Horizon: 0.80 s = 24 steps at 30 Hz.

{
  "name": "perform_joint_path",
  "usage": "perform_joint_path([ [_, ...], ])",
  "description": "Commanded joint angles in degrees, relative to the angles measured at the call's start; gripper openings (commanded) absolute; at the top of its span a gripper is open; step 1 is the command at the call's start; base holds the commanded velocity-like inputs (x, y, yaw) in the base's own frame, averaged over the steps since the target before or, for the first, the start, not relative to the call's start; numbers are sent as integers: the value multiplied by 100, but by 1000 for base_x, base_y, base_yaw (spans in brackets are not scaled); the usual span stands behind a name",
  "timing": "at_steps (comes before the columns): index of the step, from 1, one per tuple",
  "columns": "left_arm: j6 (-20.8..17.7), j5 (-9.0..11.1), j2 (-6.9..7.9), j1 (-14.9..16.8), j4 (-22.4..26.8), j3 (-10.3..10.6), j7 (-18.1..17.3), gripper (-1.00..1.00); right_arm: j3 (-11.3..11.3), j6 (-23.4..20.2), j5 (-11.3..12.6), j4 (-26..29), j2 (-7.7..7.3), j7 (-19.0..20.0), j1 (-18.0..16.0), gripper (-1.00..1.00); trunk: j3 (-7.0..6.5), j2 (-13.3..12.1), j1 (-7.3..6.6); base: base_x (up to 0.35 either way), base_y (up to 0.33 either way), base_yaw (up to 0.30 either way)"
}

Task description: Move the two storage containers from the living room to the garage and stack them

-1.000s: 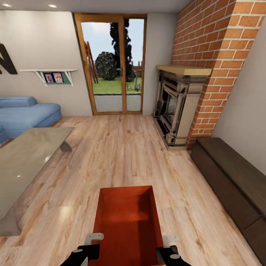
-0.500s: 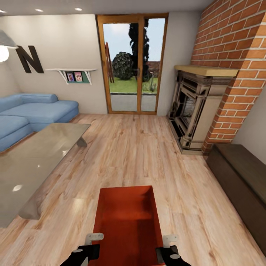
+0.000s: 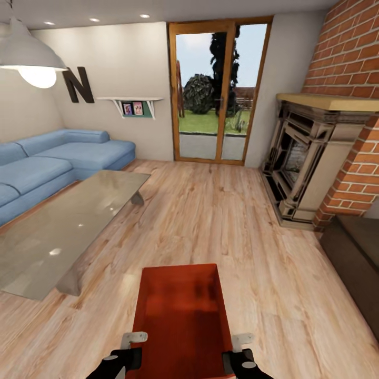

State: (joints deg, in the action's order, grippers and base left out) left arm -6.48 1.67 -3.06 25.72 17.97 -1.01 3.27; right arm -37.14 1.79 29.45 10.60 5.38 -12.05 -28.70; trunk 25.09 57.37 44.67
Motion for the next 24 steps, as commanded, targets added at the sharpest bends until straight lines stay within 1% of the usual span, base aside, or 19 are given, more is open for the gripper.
perform_joint_path([
  [1, -20, -88, -1, 3, 34, -22, 59, -100, 23, 31, 131, -102, -2, -69, -3, -100, 5, 4, 0, 0, 0, 269],
  [24, -22, -88, -1, 3, 31, -22, 59, -100, 23, 31, 131, -102, -1, -69, -2, -100, 5, 4, 0, 0, 0, 269],
])
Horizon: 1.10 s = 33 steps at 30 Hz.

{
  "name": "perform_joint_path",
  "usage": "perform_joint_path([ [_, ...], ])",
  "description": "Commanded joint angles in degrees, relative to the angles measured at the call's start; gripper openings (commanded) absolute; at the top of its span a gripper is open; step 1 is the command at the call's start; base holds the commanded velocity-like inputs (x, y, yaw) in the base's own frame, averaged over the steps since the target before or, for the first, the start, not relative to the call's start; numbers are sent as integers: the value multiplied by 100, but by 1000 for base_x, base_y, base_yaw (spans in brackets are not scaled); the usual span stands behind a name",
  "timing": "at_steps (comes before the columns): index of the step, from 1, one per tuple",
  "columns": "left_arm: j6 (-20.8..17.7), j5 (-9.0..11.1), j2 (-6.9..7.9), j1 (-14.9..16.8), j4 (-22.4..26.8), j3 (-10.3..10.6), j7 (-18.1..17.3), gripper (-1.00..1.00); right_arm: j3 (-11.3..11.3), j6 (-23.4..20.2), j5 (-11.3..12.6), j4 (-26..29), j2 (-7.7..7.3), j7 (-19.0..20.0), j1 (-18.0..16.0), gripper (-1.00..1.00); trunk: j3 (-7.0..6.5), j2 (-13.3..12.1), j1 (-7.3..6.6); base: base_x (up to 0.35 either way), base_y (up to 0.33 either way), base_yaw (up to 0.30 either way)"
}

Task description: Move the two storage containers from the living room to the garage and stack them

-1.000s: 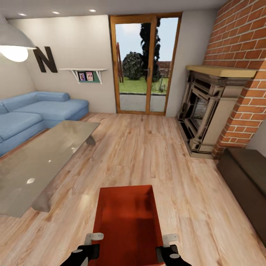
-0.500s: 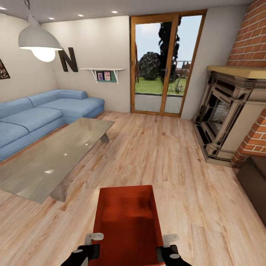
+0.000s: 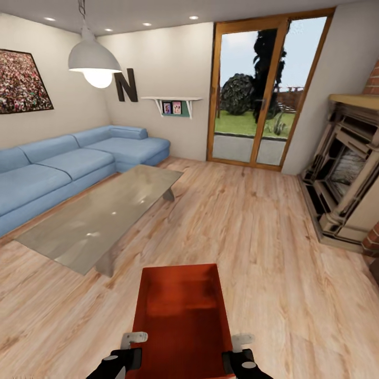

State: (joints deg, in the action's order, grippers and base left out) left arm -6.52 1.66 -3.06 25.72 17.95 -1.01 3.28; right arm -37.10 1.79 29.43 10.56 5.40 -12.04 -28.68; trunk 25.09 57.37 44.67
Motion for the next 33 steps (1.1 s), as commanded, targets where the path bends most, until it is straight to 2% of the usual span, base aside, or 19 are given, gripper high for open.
perform_joint_path([
  [1, -18, -86, -2, 3, 33, -22, 59, -100, 18, 31, 134, -98, -3, -71, -5, -100, 5, 4, 0, 0, 0, 269],
  [33, -17, -86, -2, 3, 33, -22, 59, -100, 18, 31, 134, -98, -4, -71, -5, -100, 5, 4, 0, 0, 0, 269],
])
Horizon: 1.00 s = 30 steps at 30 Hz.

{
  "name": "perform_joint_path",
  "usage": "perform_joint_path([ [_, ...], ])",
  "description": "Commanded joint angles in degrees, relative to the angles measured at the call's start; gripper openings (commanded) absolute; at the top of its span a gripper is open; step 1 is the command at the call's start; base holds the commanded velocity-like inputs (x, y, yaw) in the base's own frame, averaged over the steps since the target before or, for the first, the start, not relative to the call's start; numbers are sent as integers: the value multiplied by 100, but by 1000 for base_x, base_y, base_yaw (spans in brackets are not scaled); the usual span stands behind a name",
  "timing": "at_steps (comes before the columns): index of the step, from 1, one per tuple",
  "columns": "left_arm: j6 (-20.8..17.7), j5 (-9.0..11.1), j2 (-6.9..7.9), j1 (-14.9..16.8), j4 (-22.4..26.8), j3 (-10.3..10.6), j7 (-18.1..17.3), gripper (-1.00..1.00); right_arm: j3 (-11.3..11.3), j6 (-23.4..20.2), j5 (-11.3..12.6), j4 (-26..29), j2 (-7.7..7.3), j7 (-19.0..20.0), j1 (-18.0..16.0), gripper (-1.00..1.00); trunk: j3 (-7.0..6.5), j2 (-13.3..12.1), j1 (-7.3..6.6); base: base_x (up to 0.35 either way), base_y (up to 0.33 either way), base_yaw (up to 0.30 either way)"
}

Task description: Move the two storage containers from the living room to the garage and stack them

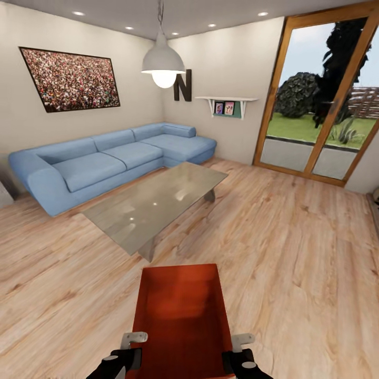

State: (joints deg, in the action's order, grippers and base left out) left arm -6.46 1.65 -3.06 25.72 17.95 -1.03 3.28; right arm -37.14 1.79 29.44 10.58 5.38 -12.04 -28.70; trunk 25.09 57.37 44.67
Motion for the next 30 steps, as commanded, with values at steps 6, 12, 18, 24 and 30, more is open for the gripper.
perform_joint_path([
  [6, -22, -86, 0, 3, 33, -20, 59, -100, 22, 31, 132, -100, -2, -70, -2, -100, 5, 4, 0, 0, 0, 269],
  [12, -23, -86, 2, 3, 33, -20, 59, -100, 22, 31, 132, -100, -2, -70, -3, -100, 5, 4, 0, 0, 0, 269],
  [18, -24, -86, 0, 3, 33, -20, 59, -100, 22, 31, 132, -100, -2, -70, -4, -100, 5, 4, 0, 0, 0, 269],
  [24, -26, -86, 3, 3, 33, -20, 59, -100, 22, 31, 132, -100, -2, -70, -3, -100, 5, 4, 0, 0, 0, 269],
  [30, -22, -86, 1, 3, 33, -20, 59, -100, 22, 31, 132, -100, -2, -70, -4, -100, 5, 4, 0, 0, 0, 269],
])
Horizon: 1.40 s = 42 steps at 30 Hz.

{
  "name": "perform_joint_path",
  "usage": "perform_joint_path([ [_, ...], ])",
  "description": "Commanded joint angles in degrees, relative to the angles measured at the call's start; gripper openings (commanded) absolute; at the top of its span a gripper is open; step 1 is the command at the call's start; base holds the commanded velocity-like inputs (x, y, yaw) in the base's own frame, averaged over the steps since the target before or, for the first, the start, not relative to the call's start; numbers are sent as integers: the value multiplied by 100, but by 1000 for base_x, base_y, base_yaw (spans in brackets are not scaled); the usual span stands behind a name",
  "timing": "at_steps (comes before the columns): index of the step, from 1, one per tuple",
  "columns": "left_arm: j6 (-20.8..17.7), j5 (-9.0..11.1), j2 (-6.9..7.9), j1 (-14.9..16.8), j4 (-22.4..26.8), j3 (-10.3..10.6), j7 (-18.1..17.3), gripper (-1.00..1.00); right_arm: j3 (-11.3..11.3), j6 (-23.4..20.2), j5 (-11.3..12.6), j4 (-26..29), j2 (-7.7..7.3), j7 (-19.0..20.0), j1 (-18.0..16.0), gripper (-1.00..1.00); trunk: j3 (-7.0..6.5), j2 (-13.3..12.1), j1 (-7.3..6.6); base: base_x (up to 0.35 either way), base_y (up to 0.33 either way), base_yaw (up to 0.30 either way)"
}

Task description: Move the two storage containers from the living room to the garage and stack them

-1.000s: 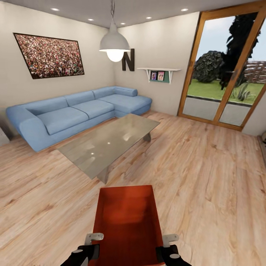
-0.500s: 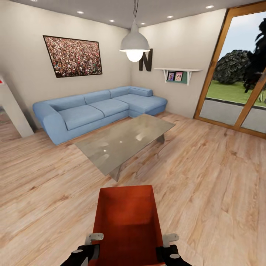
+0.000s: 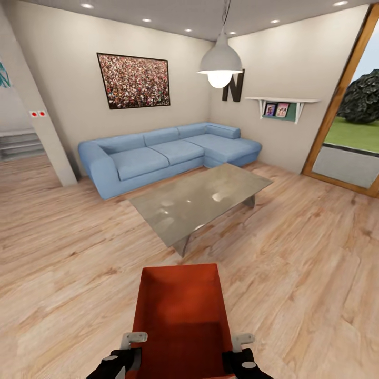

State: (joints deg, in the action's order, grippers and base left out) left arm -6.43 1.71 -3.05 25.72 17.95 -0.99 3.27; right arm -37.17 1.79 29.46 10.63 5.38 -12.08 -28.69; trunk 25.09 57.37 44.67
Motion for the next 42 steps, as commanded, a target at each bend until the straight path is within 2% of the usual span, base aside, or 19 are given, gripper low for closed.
perform_joint_path([
  [1, -30, -92, -1, 3, 33, -24, 60, -100, 25, 32, 131, -105, -2, -67, -4, -100, 5, 4, 0, 0, 0, 269],
  [42, -27, -92, 1, 3, 33, -24, 51, -100, 25, 32, 131, -105, -2, -67, -4, -100, 5, 4, 0, 0, 0, 269],
])
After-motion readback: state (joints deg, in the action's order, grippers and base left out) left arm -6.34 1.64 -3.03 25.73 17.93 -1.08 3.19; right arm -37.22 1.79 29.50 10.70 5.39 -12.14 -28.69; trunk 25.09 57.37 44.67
